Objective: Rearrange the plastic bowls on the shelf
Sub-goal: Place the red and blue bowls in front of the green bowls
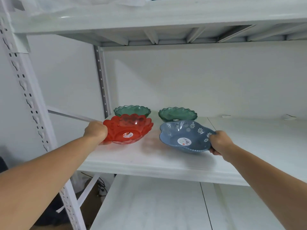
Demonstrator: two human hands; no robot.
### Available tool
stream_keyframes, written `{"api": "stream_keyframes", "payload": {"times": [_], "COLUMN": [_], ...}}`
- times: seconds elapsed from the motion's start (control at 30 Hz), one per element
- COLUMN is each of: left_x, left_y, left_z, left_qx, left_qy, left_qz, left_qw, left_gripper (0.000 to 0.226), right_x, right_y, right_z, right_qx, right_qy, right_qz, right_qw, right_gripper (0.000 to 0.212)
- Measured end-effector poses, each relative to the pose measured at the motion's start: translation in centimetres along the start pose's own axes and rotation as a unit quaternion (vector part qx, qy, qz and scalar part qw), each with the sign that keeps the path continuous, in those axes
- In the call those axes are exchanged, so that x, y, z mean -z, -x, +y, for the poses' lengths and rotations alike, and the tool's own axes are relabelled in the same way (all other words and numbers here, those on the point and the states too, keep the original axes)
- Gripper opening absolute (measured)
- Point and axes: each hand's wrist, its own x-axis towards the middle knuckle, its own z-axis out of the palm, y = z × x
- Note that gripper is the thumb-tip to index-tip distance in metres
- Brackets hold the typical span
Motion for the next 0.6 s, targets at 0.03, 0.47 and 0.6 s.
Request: {"api": "stream_keyframes", "payload": {"times": [0.03, 0.47, 0.6], "left_x": [0.1, 0.3, -0.1], "left_y": [-0.9, -7.2, -7.3], "left_z": [-0.5, -3.0, -3.3], "left_qx": [-0.004, -0.086, -0.087], "left_qy": [-0.009, -0.081, -0.084], "left_qz": [-0.007, -0.038, -0.044], "left_qw": [1.0, 0.992, 0.992], "left_gripper": [0.03, 0.031, 0.035], "right_x": [-0.6, -4.7, -4.6], "right_y": [0.3, 2.7, 2.6], "right_z": [-0.2, -1.7, -1.5], "right_qx": [-0.003, -0.032, -0.028], "right_qy": [-0.002, 0.012, 0.023], "right_qz": [0.007, 0.058, 0.046], "right_qw": [1.0, 0.998, 0.998], "right_gripper": [0.035, 0.032, 0.028]}}
